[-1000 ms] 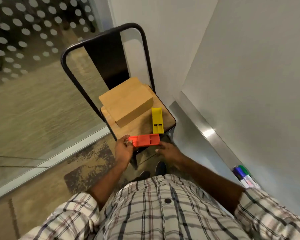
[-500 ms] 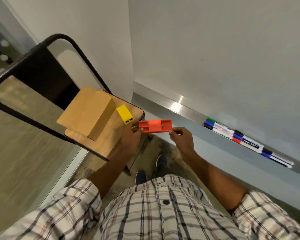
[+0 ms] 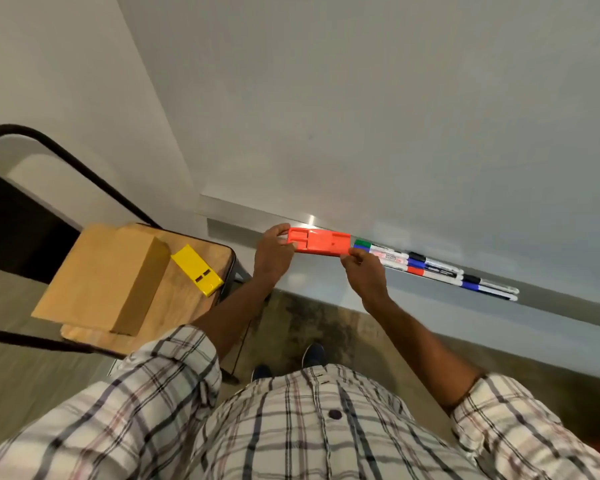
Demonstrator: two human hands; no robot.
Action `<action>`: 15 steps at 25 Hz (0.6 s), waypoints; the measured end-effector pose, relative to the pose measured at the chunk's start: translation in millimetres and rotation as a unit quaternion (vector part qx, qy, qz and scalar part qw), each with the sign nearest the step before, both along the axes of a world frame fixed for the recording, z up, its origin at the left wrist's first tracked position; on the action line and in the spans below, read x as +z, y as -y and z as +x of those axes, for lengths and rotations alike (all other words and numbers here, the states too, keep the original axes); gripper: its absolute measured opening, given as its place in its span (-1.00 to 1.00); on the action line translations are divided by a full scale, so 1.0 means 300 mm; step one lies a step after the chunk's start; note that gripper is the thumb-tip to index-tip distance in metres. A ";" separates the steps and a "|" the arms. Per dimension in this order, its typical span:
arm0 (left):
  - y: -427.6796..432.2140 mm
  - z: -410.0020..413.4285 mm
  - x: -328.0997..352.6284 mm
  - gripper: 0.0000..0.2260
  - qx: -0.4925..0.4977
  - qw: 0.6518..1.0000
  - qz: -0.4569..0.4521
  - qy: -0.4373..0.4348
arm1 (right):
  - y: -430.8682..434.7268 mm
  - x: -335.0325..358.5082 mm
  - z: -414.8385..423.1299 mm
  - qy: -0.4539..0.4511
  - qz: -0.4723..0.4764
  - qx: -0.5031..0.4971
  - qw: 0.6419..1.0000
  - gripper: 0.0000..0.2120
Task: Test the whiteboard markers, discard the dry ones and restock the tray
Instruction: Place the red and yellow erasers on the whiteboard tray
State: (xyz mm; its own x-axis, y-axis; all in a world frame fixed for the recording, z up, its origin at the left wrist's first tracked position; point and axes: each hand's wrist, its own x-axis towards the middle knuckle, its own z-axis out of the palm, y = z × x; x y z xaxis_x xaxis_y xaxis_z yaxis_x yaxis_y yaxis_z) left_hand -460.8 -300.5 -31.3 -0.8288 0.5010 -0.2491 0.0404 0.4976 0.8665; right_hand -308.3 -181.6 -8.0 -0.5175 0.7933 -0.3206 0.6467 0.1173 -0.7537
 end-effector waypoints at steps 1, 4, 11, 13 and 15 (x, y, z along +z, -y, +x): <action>-0.026 -0.002 -0.002 -0.65 -0.007 1.000 -0.013 -0.001 | -0.021 -0.002 0.002 0.015 0.026 0.028 0.999 -0.79; -0.082 -0.021 -0.027 -0.68 -0.008 1.000 -0.027 -0.013 | -0.072 -0.019 -0.004 0.040 0.039 0.087 0.995 -0.68; -0.166 -0.013 -0.040 -0.60 -0.024 0.998 -0.061 -0.015 | -0.113 -0.061 0.012 0.113 0.013 0.183 0.976 -0.38; -0.169 -0.005 -0.046 -0.57 -0.041 0.997 -0.064 -0.030 | -0.117 -0.079 0.026 0.112 0.061 0.202 0.971 -0.42; -0.170 0.008 -0.050 -0.58 -0.055 0.995 -0.065 -0.059 | -0.116 -0.093 0.036 0.095 0.115 0.210 0.966 -0.50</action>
State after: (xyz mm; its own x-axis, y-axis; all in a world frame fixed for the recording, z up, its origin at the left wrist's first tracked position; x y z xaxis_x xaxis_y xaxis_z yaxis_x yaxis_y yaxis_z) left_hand -458.4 -249.4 -46.2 -0.7982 0.5599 -0.2222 0.1975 0.5918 0.7815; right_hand -297.5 -146.9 -36.0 -0.7580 0.5885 -0.2812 0.6302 0.5496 -0.5484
